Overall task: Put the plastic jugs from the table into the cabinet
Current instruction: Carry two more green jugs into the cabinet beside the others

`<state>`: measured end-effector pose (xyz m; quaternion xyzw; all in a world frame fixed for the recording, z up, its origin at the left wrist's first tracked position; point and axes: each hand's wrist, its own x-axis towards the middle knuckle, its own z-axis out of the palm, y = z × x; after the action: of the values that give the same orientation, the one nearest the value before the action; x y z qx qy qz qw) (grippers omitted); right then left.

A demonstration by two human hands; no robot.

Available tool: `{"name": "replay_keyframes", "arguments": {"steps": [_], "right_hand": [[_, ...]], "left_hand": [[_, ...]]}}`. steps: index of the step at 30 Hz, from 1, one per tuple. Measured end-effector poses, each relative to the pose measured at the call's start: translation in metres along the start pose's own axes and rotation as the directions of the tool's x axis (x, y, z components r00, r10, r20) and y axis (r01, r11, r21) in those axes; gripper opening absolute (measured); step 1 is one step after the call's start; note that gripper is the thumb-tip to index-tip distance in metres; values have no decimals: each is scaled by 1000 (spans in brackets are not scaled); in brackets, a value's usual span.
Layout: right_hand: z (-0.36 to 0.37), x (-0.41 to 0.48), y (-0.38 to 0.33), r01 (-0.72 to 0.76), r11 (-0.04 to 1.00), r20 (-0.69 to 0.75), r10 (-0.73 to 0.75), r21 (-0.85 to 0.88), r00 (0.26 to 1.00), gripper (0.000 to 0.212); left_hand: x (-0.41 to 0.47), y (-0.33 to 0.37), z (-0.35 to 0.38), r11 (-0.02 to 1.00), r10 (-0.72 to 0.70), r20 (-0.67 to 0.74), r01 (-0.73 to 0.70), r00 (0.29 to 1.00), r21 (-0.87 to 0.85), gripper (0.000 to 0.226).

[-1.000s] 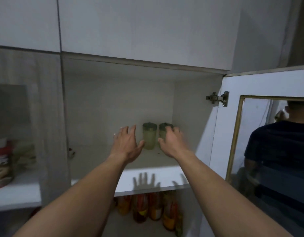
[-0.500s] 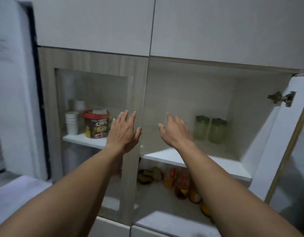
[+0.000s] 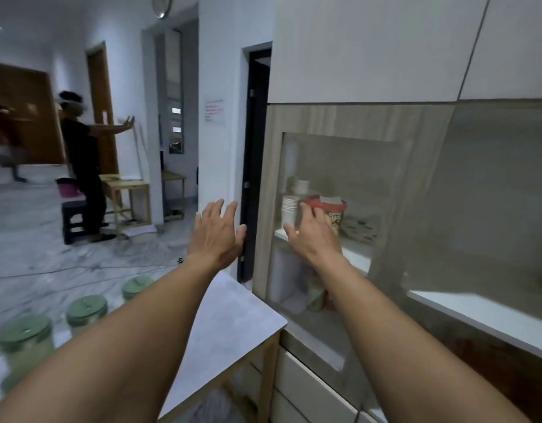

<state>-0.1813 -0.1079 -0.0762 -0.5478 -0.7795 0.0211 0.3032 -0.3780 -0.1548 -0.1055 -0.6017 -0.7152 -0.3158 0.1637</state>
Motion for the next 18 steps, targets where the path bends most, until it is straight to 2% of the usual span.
{"name": "replay_keyframes", "arguments": {"steps": [12, 18], "right_hand": [[153, 11, -141, 124, 979, 184, -153, 159, 971, 60], [245, 17, -186, 158, 959, 295, -226, 236, 929, 58]], "left_hand": [[-40, -182, -1, 967, -238, 6, 236, 971, 94, 56], [-66, -251, 27, 909, -415, 12, 413, 910, 58, 50]]}}
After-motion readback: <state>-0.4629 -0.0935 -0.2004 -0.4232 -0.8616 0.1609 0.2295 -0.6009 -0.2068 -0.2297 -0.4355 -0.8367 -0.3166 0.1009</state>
